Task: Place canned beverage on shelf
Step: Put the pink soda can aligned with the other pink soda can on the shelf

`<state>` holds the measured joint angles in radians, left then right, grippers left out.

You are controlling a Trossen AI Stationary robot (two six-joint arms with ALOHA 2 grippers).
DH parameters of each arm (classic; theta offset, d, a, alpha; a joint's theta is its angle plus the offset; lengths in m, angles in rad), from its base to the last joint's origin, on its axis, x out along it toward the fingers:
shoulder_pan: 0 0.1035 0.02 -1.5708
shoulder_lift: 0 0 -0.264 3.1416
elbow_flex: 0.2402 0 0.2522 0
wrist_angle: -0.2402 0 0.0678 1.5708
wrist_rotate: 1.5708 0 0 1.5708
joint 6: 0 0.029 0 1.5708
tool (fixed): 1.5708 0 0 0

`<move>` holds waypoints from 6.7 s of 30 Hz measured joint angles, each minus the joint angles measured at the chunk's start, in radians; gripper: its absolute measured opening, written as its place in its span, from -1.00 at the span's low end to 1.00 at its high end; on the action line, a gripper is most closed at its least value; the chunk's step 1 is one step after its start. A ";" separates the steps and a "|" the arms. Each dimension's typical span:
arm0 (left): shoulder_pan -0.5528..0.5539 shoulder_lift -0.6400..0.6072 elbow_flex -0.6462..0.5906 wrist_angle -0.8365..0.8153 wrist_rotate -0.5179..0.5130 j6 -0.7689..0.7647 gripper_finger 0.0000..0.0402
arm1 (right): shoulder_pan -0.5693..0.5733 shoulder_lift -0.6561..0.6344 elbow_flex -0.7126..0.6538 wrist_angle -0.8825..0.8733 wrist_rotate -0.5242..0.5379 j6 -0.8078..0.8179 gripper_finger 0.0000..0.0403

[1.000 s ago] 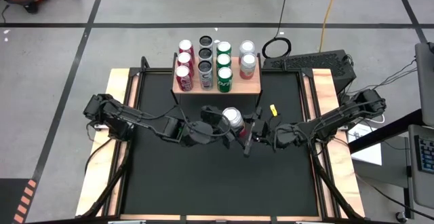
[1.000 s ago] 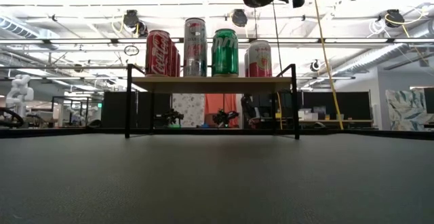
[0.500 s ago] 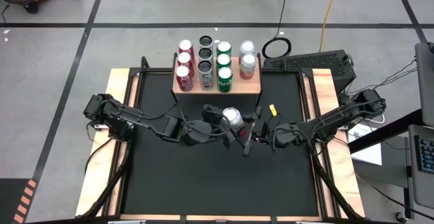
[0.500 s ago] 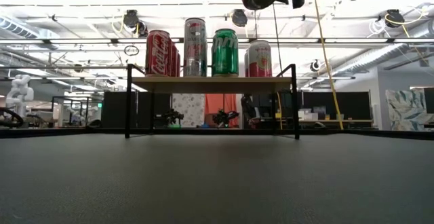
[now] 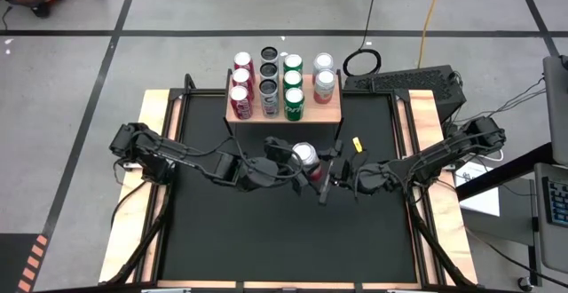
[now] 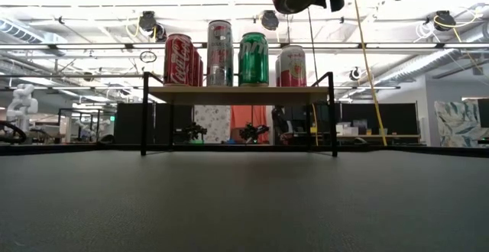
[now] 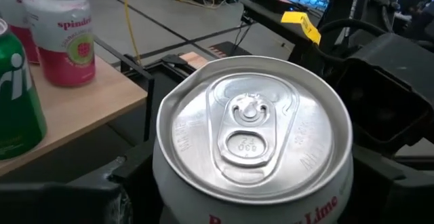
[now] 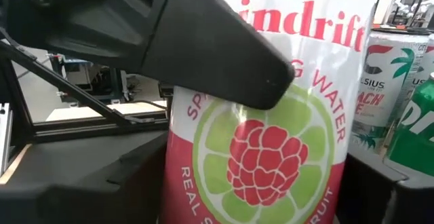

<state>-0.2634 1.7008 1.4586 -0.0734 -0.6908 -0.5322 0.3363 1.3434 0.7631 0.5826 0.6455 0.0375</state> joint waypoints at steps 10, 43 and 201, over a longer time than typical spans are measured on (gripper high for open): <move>-0.006 0.000 0.000 0.008 0.053 0.076 0.56 | 0.006 -0.008 0.000 -0.070 -0.009 0.030 0.77; -0.007 0.003 0.000 0.128 0.562 0.484 0.56 | 0.003 -0.169 -0.002 -0.304 -0.655 0.141 0.99; 0.020 0.047 -0.404 0.749 0.547 0.236 0.95 | -0.012 0.014 -0.193 0.466 -0.449 0.096 0.38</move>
<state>-0.2439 1.7477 1.0546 0.6751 -0.1442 -0.2958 0.3241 1.3575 0.5698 1.0487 0.1969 0.1338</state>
